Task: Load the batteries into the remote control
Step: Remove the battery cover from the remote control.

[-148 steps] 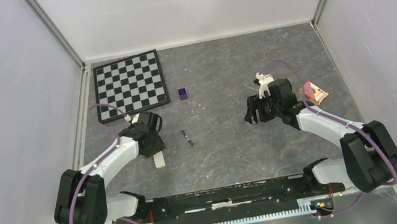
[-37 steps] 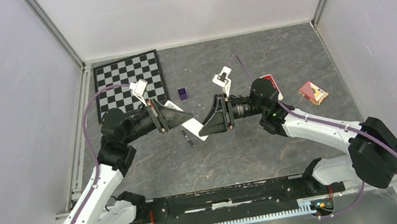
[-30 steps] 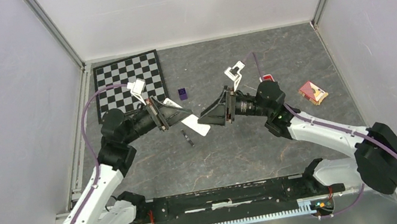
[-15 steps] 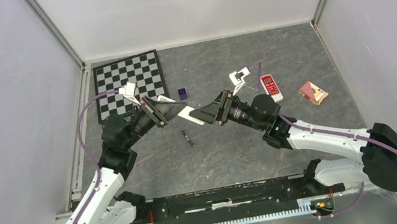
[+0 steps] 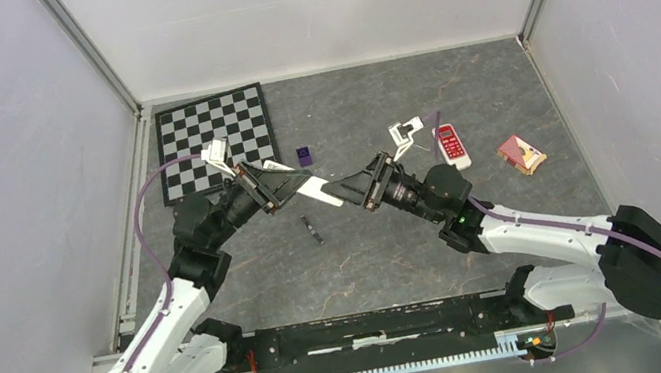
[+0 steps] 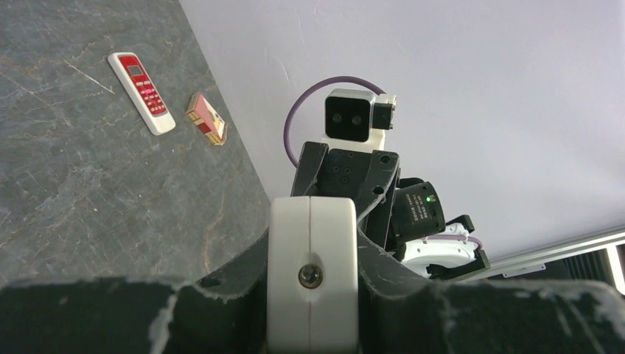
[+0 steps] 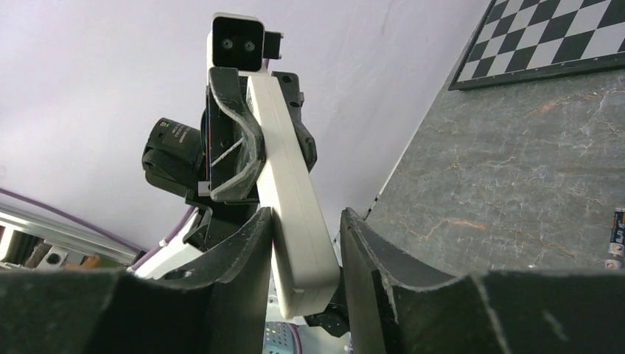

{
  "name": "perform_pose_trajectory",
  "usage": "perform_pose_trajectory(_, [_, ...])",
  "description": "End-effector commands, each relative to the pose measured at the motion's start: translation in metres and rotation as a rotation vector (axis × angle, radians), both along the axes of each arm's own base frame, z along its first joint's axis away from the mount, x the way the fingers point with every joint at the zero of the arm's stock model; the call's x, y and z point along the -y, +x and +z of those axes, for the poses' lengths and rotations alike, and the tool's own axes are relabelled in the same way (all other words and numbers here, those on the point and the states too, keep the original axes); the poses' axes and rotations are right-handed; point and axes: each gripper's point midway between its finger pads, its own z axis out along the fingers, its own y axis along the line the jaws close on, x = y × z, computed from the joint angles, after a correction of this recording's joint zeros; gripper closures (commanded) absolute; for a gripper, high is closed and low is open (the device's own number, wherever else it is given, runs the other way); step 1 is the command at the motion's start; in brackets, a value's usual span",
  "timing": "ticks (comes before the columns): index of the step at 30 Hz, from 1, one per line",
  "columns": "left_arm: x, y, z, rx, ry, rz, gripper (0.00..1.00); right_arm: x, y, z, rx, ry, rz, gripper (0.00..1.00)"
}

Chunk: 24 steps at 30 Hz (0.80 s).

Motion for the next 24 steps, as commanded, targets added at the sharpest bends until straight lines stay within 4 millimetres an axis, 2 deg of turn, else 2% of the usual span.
perform_pose_trajectory(1, [-0.006, -0.011, 0.065, 0.133, -0.137, -0.004, 0.98, 0.011, -0.003, -0.034, -0.024, -0.074, -0.009, 0.59])
perform_pose_trajectory(8, [-0.004, -0.008, 0.066, 0.126, -0.089, -0.001, 0.98, 0.019, -0.006, -0.042, -0.009, -0.09, 0.011, 0.63])
perform_pose_trajectory(12, [-0.004, -0.007, 0.063, 0.121, -0.092, 0.005, 0.98, 0.017, -0.005, -0.037, 0.004, -0.082, 0.015, 0.63])
perform_pose_trajectory(13, [-0.004, -0.007, 0.062, 0.12, -0.089, 0.006, 0.98, 0.016, -0.004, -0.035, 0.008, -0.079, 0.019, 0.59])
perform_pose_trajectory(15, [-0.004, -0.004, 0.054, 0.113, -0.069, 0.015, 0.98, 0.014, -0.004, -0.028, 0.018, -0.069, 0.025, 0.38])
perform_pose_trajectory(18, [-0.004, -0.001, 0.041, 0.099, -0.04, 0.026, 0.98, 0.013, -0.005, -0.013, 0.056, -0.046, 0.034, 0.17])
perform_pose_trajectory(20, [-0.004, 0.001, 0.034, 0.092, -0.024, 0.028, 0.98, 0.011, -0.006, 0.0, 0.083, -0.027, 0.04, 0.1])
perform_pose_trajectory(24, [-0.001, 0.003, 0.028, 0.082, -0.01, 0.019, 0.98, 0.005, -0.006, 0.018, 0.11, 0.005, 0.065, 0.04])
